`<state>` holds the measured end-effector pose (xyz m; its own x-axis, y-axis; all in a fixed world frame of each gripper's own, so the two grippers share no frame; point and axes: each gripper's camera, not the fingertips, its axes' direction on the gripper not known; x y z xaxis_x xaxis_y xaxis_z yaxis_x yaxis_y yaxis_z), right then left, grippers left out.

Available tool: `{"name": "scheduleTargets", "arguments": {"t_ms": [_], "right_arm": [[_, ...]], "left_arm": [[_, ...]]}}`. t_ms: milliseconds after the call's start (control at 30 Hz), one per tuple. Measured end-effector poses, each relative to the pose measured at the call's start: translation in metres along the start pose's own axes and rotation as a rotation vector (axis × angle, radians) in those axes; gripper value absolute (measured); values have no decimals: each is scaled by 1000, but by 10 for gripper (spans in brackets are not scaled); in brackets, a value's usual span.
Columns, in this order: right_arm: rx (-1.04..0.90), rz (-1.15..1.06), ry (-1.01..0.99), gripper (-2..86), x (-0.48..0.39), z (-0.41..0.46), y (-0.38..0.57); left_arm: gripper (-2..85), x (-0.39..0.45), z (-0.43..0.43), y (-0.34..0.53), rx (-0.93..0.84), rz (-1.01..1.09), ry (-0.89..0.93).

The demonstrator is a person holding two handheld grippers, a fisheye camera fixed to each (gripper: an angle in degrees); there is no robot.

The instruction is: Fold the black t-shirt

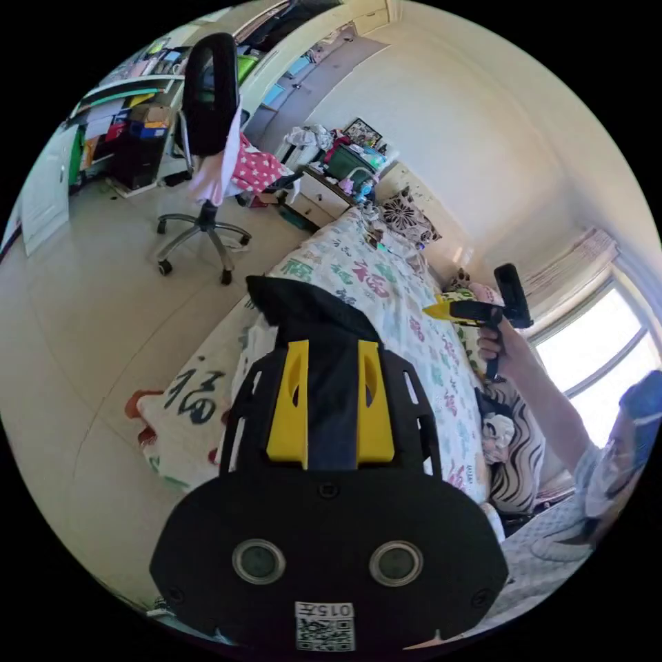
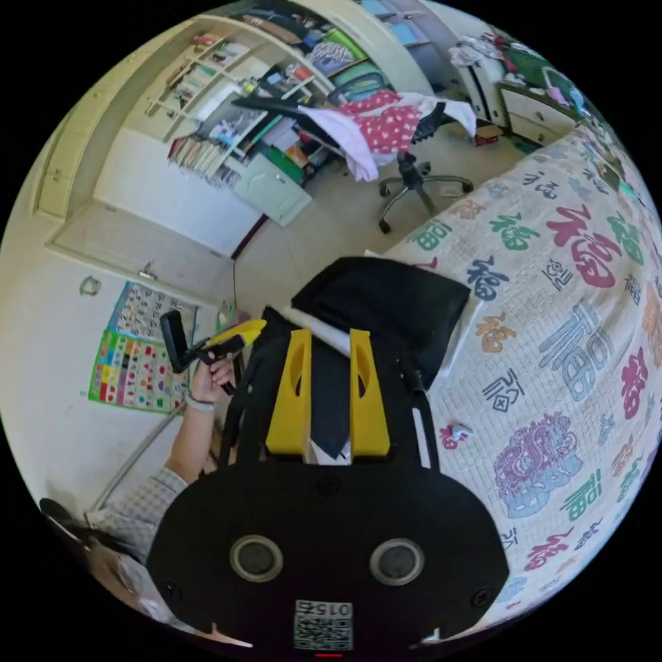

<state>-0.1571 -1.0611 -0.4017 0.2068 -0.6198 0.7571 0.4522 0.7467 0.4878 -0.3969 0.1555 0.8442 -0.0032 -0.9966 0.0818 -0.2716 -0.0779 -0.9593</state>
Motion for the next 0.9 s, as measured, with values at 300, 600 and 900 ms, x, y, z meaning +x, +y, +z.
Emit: {"name": "scheduleTargets", "arguments": {"t_ms": [300,600,900], "right_arm": [[-238,6,-147,64,6,79,77],[78,-117,-415,13,-37,-25,147],[267,-217,-486,6,-88,-180,282]], "left_arm": [[134,4,-25,106,32,-63,-63],[147,55,-21,164,83,41,128],[187,235,15,252,27,438,108]]}}
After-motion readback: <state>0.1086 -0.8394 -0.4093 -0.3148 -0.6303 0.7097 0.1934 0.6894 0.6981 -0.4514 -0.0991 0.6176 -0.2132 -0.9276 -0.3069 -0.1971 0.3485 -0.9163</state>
